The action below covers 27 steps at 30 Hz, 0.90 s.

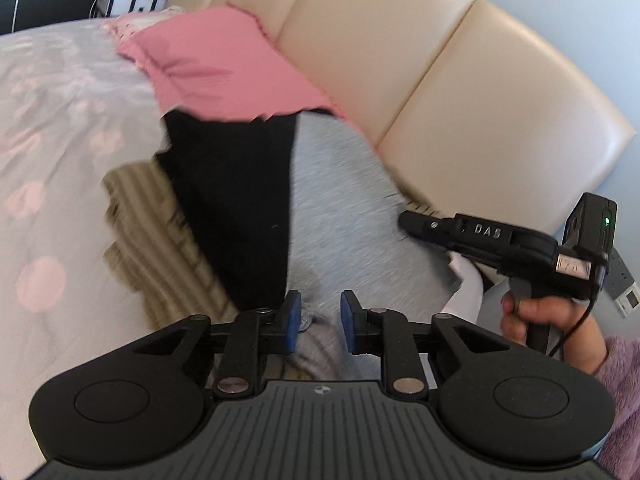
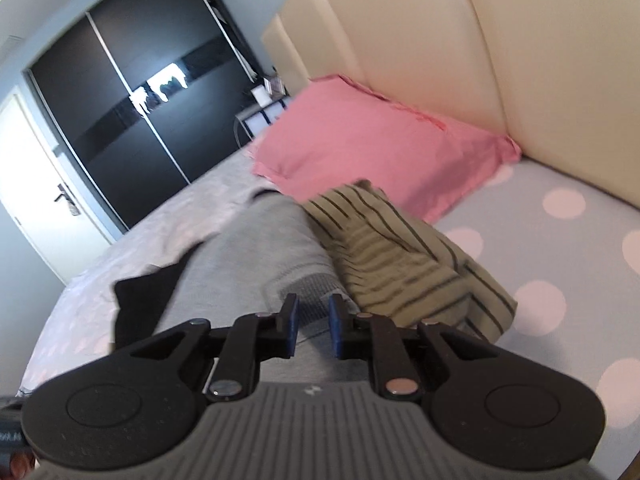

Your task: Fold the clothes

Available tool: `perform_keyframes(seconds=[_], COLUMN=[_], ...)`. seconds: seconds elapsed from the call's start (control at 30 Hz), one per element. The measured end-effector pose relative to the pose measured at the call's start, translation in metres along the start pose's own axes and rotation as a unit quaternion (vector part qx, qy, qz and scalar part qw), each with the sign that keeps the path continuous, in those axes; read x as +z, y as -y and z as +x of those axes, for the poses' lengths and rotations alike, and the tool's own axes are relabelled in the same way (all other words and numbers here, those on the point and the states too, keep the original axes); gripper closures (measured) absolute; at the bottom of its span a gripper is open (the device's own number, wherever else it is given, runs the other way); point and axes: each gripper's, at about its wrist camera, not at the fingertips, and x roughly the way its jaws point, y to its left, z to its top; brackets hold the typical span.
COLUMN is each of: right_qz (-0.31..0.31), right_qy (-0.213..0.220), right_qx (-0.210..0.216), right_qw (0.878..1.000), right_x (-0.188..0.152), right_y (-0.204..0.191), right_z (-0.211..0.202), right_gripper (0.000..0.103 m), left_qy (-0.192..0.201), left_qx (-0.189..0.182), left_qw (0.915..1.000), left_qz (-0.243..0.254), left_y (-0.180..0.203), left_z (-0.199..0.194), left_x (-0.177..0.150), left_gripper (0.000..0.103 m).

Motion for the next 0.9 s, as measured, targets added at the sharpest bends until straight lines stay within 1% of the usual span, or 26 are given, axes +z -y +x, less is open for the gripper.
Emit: perform_keyframes(seconds=[0.03, 0.1, 0.2, 0.23, 0.27, 0.3, 0.37, 0.4, 0.43, 0.47, 0.5, 0.53, 0.6, 0.67, 0.7, 0.73, 0.77, 0.8, 0.9], right_qz=[0.003, 0.009, 0.015, 0.014, 0.014, 0.013, 0.006, 0.0, -0.007, -0.014, -0.021, -0.03, -0.059, -0.089, -0.103, -0.115, -0.128, -0.138, -0.162], right_qy=[-0.003, -0.007, -0.007, -0.005, 0.0, 0.006, 0.02, 0.028, 0.034, 0.039, 0.044, 0.05, 0.064, 0.083, 0.096, 0.112, 0.129, 0.142, 0.146], right_qx=[-0.004, -0.005, -0.007, -0.008, -0.009, -0.01, -0.009, -0.008, -0.004, -0.001, 0.003, 0.007, 0.02, 0.032, 0.039, 0.045, 0.05, 0.058, 0.1], right_qw=[1.0, 1.0, 1.0, 1.0, 1.0, 1.0, 1.0, 1.0, 0.999, 0.999, 0.999, 0.998, 0.996, 0.992, 0.989, 0.986, 0.982, 0.979, 0.971], right_x=[-0.001, -0.003, -0.002, -0.001, 0.0, 0.001, 0.002, 0.002, 0.003, 0.003, 0.004, 0.004, 0.004, 0.002, 0.0, -0.003, -0.008, -0.012, -0.023], right_y=[0.003, 0.007, 0.007, 0.006, 0.003, 0.0, -0.007, -0.013, -0.021, -0.03, -0.038, -0.049, -0.079, -0.112, -0.13, -0.148, -0.167, -0.185, -0.235], right_z=[0.004, 0.008, 0.008, 0.005, 0.0, -0.005, -0.02, -0.028, -0.037, -0.046, -0.054, -0.063, -0.081, -0.1, -0.111, -0.122, -0.132, -0.142, -0.164], right_gripper=[0.089, 0.09, 0.09, 0.087, 0.081, 0.077, 0.059, 0.058, 0.056, 0.05, 0.048, 0.045, 0.036, 0.021, 0.018, 0.011, 0.006, 0.005, 0.005], left_qy=[-0.004, -0.007, -0.01, -0.011, -0.01, -0.008, -0.005, 0.0, 0.004, 0.01, 0.017, 0.025, 0.041, 0.06, 0.07, 0.079, 0.089, 0.098, 0.127], left_qx=[0.003, 0.004, 0.004, 0.006, 0.01, 0.015, 0.024, 0.033, 0.041, 0.051, 0.062, 0.074, 0.098, 0.121, 0.133, 0.145, 0.156, 0.168, 0.202], left_qw=[1.0, 1.0, 0.9999, 0.9999, 0.9998, 0.9996, 0.999, 0.9984, 0.9976, 0.9967, 0.9957, 0.9944, 0.9912, 0.9878, 0.9858, 0.9835, 0.981, 0.9783, 0.9688], left_qz=[0.0, 0.001, 0.005, 0.009, 0.016, 0.023, 0.038, 0.047, 0.056, 0.062, 0.067, 0.071, 0.079, 0.077, 0.076, 0.074, 0.073, 0.072, 0.067], left_y=[-0.003, -0.007, -0.007, -0.005, -0.004, -0.002, 0.002, 0.003, 0.004, 0.005, 0.006, 0.006, 0.006, 0.003, 0.002, 0.0, -0.001, -0.002, -0.006], left_z=[-0.001, -0.002, -0.008, -0.012, -0.019, -0.027, -0.043, -0.054, -0.066, -0.079, -0.093, -0.108, -0.138, -0.169, -0.184, -0.199, -0.215, -0.23, -0.276], left_x=[-0.003, -0.003, -0.004, -0.005, -0.006, -0.007, -0.01, -0.012, -0.015, -0.018, -0.021, -0.024, -0.031, -0.04, -0.045, -0.05, -0.055, -0.059, -0.074], left_gripper=[0.089, 0.09, 0.09, 0.09, 0.089, 0.088, 0.083, 0.081, 0.077, 0.074, 0.064, 0.055, 0.054, 0.053, 0.051, 0.046, 0.044, 0.041, 0.034])
